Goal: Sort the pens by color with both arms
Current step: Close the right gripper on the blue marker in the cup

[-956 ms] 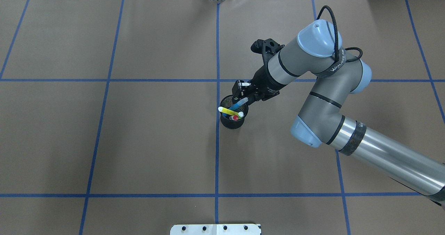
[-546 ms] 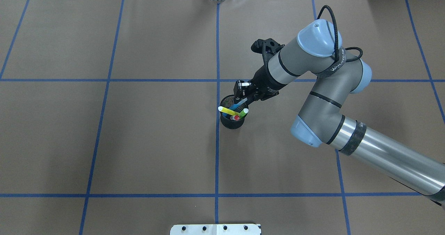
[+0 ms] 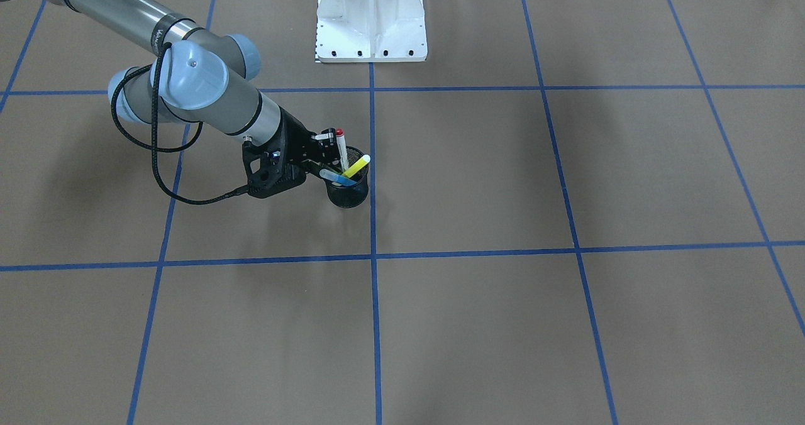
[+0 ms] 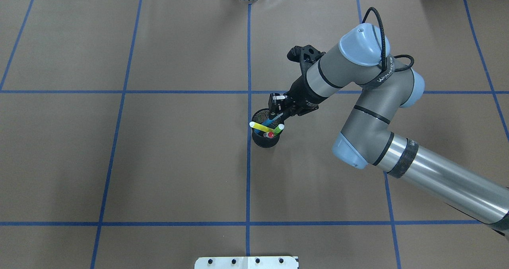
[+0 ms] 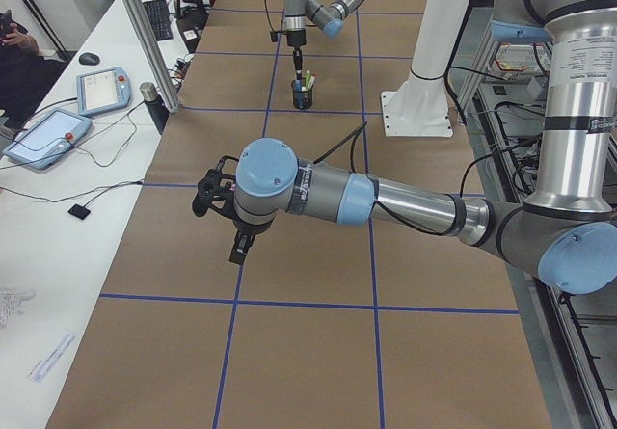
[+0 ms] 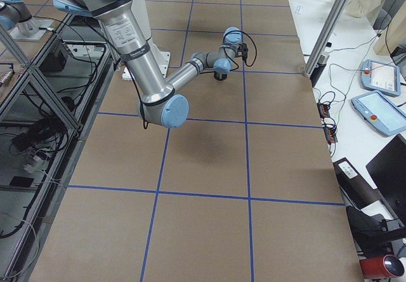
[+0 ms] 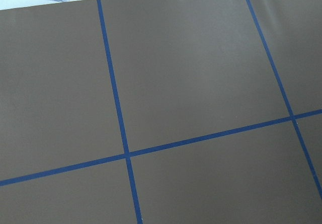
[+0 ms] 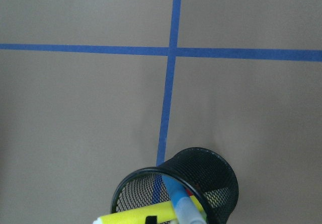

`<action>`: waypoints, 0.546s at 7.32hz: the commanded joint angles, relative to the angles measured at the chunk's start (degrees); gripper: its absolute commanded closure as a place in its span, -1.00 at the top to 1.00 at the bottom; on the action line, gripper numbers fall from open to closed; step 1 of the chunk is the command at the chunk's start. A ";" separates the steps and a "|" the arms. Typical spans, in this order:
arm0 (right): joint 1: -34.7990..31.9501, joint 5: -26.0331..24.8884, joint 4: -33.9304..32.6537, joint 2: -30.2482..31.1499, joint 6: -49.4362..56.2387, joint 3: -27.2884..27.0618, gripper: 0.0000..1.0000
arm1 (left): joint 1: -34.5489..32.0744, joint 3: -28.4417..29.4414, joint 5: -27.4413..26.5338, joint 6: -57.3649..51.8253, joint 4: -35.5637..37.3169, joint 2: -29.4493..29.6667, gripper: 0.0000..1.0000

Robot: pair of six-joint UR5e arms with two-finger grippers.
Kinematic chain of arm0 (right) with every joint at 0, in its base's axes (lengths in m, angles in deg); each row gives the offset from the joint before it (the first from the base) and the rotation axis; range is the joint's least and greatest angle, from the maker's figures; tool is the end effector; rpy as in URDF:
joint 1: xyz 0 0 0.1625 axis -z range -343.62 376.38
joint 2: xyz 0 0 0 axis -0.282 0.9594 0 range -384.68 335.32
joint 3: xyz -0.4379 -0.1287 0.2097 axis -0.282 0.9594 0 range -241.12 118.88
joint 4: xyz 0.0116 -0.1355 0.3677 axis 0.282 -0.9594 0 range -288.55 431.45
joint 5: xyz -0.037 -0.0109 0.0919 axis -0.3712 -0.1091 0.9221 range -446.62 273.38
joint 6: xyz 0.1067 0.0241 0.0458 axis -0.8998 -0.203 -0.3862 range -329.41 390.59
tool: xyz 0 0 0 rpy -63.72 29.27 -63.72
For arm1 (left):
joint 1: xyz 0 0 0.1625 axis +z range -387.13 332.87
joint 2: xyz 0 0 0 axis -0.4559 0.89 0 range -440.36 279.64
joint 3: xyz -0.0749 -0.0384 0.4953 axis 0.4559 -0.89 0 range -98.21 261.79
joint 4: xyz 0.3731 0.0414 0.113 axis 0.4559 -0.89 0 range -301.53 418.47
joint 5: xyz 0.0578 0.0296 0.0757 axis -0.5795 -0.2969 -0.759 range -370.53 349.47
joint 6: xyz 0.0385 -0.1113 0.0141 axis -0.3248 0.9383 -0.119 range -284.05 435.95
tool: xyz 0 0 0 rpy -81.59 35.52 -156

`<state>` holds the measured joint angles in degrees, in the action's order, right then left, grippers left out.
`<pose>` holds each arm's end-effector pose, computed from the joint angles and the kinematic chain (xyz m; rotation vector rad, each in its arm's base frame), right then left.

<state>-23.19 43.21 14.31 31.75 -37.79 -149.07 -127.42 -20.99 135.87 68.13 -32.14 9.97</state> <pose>-0.5163 -0.5010 0.3377 0.0147 -1.2331 -0.1176 -0.1187 -0.4606 0.6214 0.3713 0.9323 0.0785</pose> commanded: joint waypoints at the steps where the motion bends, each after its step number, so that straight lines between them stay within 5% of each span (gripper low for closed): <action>1: 0.02 -0.01 0.01 0.00 0.01 0.06 -0.34 | -0.08 -0.05 0.03 0.00 0.00 -0.06 1.00; 4: 0.02 -0.01 -0.08 0.00 0.09 0.06 -0.40 | 0.01 -0.05 0.03 0.00 0.00 -0.06 1.00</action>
<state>-23.17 43.20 14.25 31.75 -37.77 -149.01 -127.45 -21.03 135.89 68.13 -32.14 9.91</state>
